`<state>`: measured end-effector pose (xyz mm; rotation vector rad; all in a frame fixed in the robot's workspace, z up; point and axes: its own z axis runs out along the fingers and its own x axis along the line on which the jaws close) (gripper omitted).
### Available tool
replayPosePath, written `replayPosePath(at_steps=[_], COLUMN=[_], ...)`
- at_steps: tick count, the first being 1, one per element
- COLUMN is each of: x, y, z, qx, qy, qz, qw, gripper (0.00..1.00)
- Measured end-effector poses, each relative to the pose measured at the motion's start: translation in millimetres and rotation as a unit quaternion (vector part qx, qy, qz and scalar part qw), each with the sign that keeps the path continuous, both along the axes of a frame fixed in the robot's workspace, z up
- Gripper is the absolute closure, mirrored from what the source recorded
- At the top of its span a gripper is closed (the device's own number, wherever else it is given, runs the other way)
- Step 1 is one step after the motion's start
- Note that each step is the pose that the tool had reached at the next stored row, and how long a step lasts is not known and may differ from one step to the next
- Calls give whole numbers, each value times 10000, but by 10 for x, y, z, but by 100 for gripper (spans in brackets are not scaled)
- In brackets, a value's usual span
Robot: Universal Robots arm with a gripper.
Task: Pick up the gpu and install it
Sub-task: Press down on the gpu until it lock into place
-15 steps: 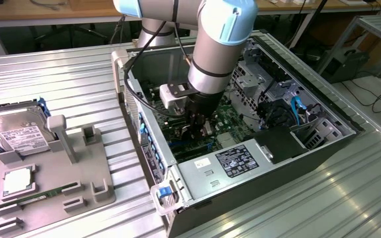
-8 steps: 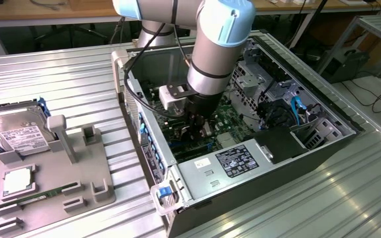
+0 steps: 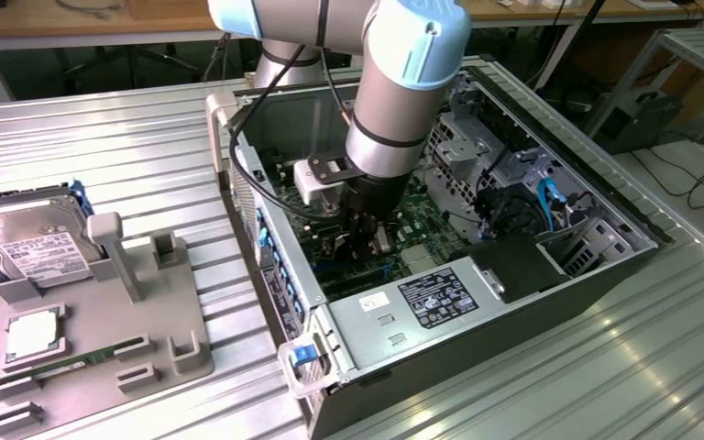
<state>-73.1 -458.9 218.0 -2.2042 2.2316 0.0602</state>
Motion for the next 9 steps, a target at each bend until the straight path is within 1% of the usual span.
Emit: replayPosePath(at_steps=[2, 3, 4, 5, 9], x=[1, 0, 0, 0, 0], y=[7, 8, 8, 9, 10], z=[-6, -2, 13, 25, 165], qx=[8, 5, -2, 1, -1], qy=[-13, -15, -16, -24, -58], qz=[-1, 0, 0, 0, 0], qw=[10000, 10000, 10000, 10000, 10000], gripper=[71, 65, 65, 65, 65])
